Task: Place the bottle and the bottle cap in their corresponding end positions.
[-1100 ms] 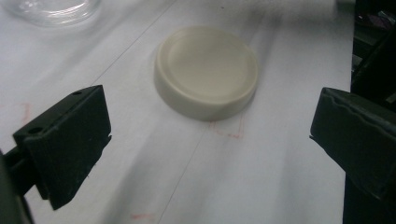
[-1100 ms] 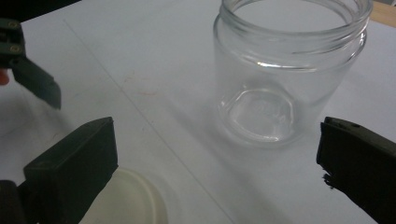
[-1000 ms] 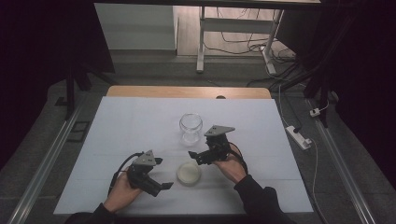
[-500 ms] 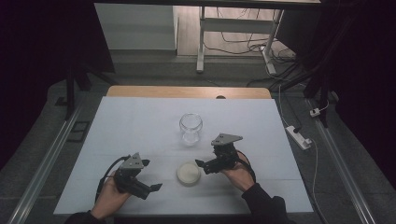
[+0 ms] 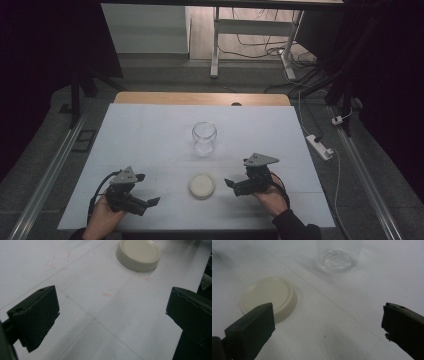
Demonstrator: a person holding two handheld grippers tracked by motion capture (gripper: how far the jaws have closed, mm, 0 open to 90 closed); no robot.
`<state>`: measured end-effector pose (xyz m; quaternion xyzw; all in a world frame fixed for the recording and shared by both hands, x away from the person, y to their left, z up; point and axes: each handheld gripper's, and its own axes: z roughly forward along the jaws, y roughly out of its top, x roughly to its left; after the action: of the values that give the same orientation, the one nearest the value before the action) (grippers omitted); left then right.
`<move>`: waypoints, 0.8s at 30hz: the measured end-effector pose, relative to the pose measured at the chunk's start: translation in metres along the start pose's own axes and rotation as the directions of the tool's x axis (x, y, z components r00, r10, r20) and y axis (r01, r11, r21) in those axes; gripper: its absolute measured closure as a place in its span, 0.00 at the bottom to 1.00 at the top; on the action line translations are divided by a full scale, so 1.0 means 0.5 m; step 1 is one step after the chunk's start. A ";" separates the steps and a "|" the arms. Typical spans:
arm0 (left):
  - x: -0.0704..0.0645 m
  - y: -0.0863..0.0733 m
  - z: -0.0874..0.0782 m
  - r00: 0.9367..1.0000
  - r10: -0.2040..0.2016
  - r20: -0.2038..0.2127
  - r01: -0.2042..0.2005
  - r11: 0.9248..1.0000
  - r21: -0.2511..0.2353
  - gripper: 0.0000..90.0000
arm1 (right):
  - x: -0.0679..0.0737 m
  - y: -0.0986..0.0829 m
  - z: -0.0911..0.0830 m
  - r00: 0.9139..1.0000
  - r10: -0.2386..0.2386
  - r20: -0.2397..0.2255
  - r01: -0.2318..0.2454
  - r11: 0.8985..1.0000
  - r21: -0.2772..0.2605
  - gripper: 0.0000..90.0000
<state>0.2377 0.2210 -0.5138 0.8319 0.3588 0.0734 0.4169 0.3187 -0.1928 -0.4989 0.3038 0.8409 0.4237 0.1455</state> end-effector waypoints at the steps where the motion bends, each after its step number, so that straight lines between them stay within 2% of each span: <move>1: 0.001 -0.003 -0.003 1.000 -0.008 -0.003 0.008 1.000 -0.003 0.00 | -0.001 -0.004 -0.006 1.000 0.000 0.004 0.000 1.000 0.003 0.00; 4: 0.005 -0.014 -0.015 1.000 -0.026 -0.017 0.026 1.000 -0.008 0.00 | 0.000 -0.015 -0.020 1.000 0.019 0.002 -0.020 1.000 0.006 0.00; 9: 0.010 -0.033 -0.036 0.998 -0.054 -0.044 0.053 0.998 -0.017 0.00 | 0.006 -0.030 -0.048 0.999 0.002 0.038 -0.002 1.000 0.017 0.00; 15: 0.016 -0.058 -0.063 0.993 -0.091 -0.077 0.089 0.996 -0.026 0.00 | 0.005 -0.054 -0.092 0.996 0.041 0.081 -0.042 0.999 0.010 0.00; 24: 0.019 -0.086 -0.087 0.985 -0.120 -0.120 0.119 0.993 -0.016 0.00 | 0.004 -0.105 -0.161 0.981 0.101 0.163 -0.109 0.993 0.044 0.00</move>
<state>0.2034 0.2724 -0.5197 0.8010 0.4325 0.1000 0.4016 0.2565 -0.2659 -0.4925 0.3847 0.8201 0.3825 0.1822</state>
